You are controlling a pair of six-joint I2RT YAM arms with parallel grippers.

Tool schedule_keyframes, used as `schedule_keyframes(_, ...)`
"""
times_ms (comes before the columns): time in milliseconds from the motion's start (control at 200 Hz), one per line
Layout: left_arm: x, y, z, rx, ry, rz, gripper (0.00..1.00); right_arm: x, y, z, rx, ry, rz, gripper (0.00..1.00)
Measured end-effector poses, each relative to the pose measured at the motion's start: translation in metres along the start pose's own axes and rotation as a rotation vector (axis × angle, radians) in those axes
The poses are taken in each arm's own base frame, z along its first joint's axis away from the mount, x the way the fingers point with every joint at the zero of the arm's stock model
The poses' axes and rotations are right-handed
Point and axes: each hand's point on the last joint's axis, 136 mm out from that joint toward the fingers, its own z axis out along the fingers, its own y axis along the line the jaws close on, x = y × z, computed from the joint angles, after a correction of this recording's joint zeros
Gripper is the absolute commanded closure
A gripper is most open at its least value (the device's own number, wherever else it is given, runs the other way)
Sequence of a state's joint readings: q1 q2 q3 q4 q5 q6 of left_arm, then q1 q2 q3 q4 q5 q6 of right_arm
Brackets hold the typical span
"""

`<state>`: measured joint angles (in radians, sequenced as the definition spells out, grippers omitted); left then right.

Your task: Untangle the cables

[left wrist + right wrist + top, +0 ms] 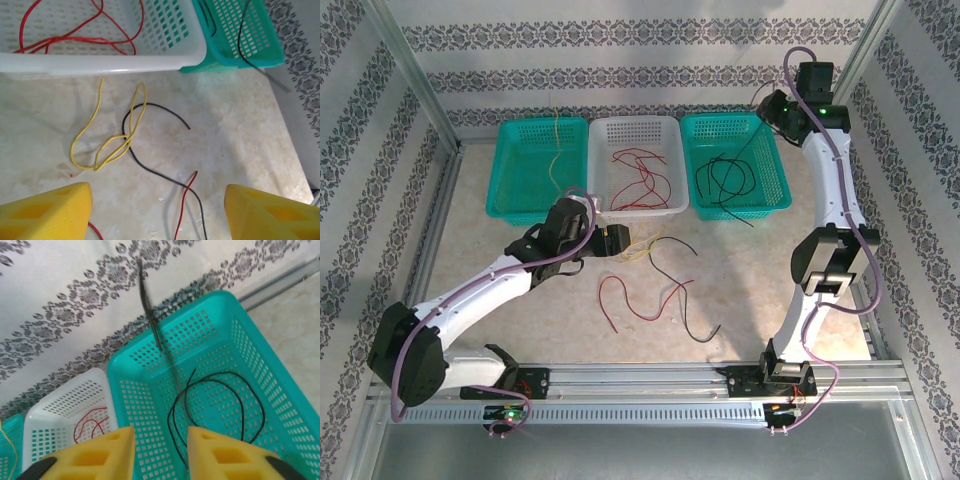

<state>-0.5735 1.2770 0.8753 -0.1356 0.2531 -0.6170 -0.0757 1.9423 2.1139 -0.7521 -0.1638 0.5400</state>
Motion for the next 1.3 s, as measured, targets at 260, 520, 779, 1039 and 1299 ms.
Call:
schedule_keyframes(260,0.022,0.023,0.017,-0.081,0.092,0.006,0.31,0.026,0.025,-0.020,-0.025,0.021,-0.057,0.46)
schedule_keyframes(520,0.047,0.045,0.045,-0.157,0.195,0.000,0.37,0.123,0.051,-0.085,-0.123,0.060,-0.148,0.44)
schedule_keyframes(779,0.053,0.048,0.079,-0.226,0.241,0.062,0.45,0.247,0.051,-0.105,-0.168,0.214,-0.257,0.43)
schedule_keyframes(1039,0.044,0.054,0.112,-0.264,0.257,0.110,0.77,0.287,0.033,-0.123,-0.166,0.250,-0.248,0.45)
schedule_keyframes(1299,0.049,0.034,0.099,-0.223,0.267,0.136,0.98,0.268,0.040,-0.147,-0.205,0.182,-0.237,0.45)
